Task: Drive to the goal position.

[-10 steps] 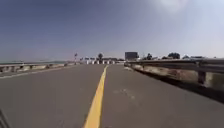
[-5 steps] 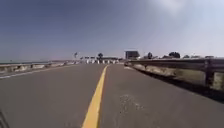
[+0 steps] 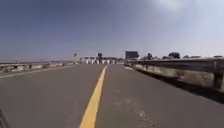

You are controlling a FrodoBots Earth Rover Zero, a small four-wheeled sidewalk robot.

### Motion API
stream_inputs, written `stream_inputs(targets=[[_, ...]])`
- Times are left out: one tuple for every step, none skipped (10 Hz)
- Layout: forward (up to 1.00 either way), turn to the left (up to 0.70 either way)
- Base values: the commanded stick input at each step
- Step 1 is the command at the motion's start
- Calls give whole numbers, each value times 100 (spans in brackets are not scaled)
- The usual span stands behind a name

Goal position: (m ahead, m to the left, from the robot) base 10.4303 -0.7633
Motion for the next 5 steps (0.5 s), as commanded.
stream_inputs(targets=[[50,0],[50,0],[50,0],[50,0],[50,0]])
